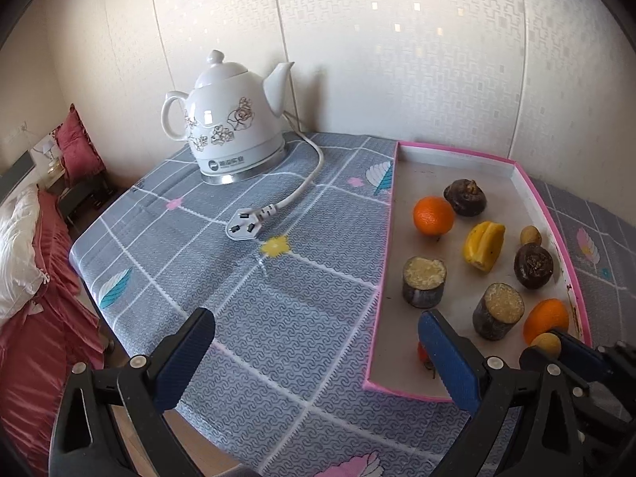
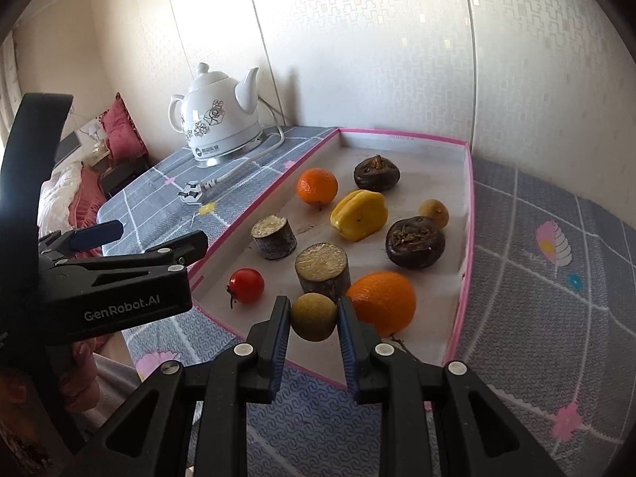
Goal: Organize fruits
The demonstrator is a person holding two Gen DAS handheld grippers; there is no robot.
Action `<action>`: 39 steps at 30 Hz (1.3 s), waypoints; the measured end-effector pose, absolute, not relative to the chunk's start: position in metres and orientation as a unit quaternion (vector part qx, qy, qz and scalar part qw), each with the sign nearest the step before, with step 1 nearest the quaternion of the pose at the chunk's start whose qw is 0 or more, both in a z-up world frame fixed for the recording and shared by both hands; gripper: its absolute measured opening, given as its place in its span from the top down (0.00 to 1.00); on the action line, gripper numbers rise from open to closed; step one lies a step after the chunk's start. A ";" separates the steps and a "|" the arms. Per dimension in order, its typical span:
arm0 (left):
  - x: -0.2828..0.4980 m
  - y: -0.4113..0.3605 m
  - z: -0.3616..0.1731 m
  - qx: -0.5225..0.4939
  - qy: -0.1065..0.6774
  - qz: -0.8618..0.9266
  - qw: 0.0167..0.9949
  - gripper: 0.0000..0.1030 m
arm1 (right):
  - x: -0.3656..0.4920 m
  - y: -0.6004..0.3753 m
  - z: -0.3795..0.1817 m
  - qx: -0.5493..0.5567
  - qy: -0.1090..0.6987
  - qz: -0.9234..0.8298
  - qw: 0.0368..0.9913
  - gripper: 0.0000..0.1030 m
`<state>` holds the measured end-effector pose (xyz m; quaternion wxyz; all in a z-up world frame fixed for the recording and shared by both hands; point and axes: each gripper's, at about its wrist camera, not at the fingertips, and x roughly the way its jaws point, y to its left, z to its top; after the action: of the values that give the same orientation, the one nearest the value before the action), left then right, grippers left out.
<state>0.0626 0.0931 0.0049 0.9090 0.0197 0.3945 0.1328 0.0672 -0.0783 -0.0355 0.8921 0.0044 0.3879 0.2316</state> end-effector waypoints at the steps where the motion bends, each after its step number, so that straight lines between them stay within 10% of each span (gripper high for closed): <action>1: 0.063 0.093 0.005 0.018 0.395 0.131 0.909 0.00 | 0.068 -0.078 -0.036 0.009 0.390 0.234 0.891 0.77; 39: 0.056 0.090 0.002 0.008 0.409 0.107 0.906 0.00 | 0.061 -0.097 -0.027 0.054 0.366 0.190 0.909 0.68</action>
<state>0.0556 0.0904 0.0024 0.9063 0.0075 0.4087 0.1070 0.0606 -0.0966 -0.0269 0.9092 0.0542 0.3664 0.1899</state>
